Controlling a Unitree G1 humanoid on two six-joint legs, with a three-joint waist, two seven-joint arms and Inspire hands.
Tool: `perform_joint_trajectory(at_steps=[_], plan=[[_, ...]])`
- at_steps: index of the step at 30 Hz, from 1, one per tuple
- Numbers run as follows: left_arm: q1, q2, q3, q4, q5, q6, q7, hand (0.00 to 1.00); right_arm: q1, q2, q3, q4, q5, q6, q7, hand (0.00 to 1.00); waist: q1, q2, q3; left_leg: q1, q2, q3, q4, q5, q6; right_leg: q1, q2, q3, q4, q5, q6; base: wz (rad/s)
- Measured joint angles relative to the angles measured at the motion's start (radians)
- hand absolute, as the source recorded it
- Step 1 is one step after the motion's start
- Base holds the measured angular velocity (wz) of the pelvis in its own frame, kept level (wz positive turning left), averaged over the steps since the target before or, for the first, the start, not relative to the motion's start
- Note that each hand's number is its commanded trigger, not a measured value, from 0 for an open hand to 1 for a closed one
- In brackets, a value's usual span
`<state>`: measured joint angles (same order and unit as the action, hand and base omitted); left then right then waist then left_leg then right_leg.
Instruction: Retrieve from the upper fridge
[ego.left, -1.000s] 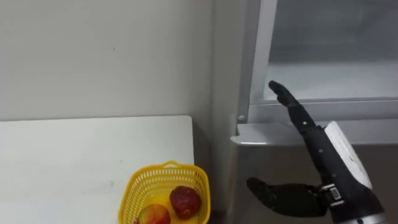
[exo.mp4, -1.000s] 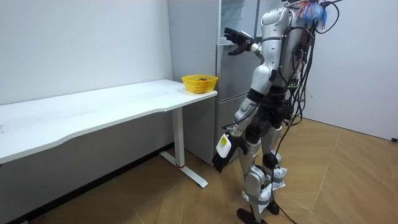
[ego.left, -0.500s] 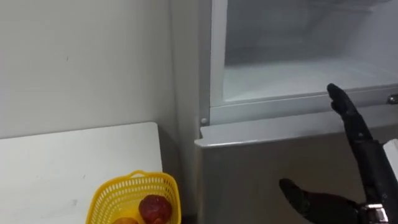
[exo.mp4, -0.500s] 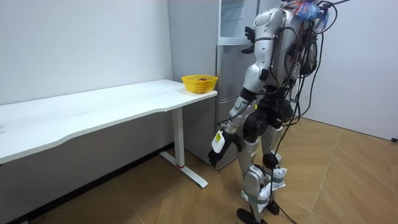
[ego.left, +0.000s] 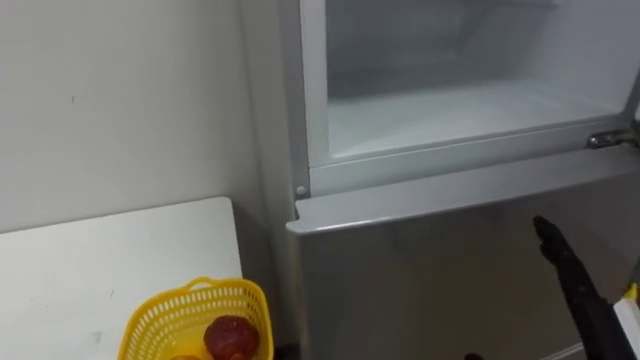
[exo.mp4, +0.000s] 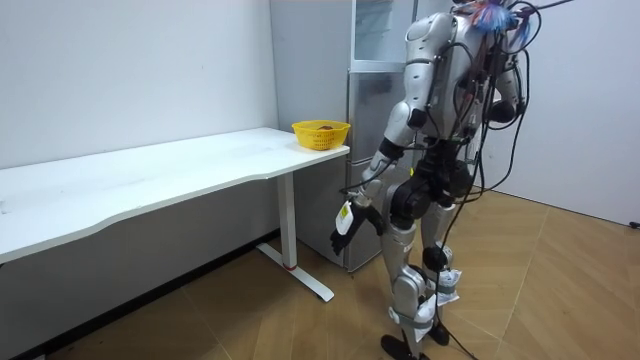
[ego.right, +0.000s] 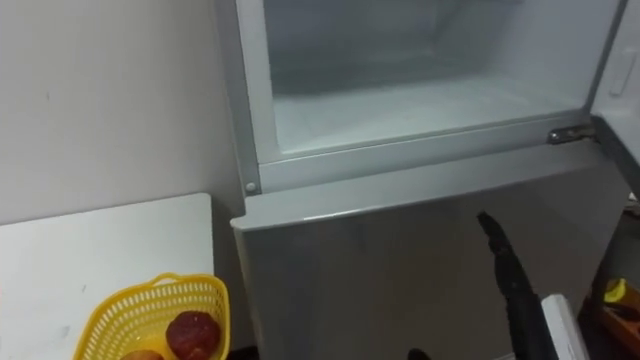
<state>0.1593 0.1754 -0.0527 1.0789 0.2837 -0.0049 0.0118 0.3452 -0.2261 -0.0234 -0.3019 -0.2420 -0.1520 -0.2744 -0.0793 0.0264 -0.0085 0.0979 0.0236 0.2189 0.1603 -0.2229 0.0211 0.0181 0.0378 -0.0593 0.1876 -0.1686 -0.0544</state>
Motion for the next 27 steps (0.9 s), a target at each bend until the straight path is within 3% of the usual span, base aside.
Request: perform_joint_trajectory(at_steps=[6,11,18,22,27], plan=[[0.017,0.003,0.001,0.009,-0.045,-0.009,0.028,0.0,0.037,0.017,-0.012,0.165,0.087,-0.002,-0.057,0.0,-0.012,-0.005,-0.0012,0.002,0.0,0.02,0.0,0.0,0.0,0.003,0.001,0.02,0.0,0.002,0.002,-0.09],[0.051,0.01,0.01,0.001,-0.06,-0.025,0.047,0.0,0.078,0.031,-0.095,0.291,0.357,-0.002,-0.146,0.0,-0.04,-0.022,0.0036,0.002,-0.001,0.023,0.001,0.0,0.0,0.0,0.0,0.022,-0.003,0.001,0.004,0.0],[0.099,0.015,0.092,-0.06,-0.053,-0.033,0.05,0.0,0.057,0.033,-0.347,0.413,0.666,-0.012,-0.297,0.0,-0.091,-0.035,0.0046,0.001,-0.001,0.02,-0.001,0.0,0.0,-0.003,0.001,0.023,0.001,-0.005,0.005,0.02],[0.115,0.018,0.165,-0.078,-0.052,-0.034,0.053,0.0,0.002,0.03,-0.499,0.452,0.77,-0.012,-0.387,0.0,-0.134,-0.059,0.0029,-0.001,0.0,0.015,-0.002,0.0,0.0,-0.007,0.001,0.017,0.008,-0.01,0.004,0.05],[0.131,0.019,0.224,-0.113,-0.051,-0.032,0.064,0.0,-0.035,-0.02,-0.644,0.435,0.828,-0.012,-0.534,0.0,-0.138,-0.087,0.0041,-0.004,-0.001,0.011,-0.008,0.0,0.001,-0.016,0.002,0.019,0.022,-0.013,0.003,-0.02]])
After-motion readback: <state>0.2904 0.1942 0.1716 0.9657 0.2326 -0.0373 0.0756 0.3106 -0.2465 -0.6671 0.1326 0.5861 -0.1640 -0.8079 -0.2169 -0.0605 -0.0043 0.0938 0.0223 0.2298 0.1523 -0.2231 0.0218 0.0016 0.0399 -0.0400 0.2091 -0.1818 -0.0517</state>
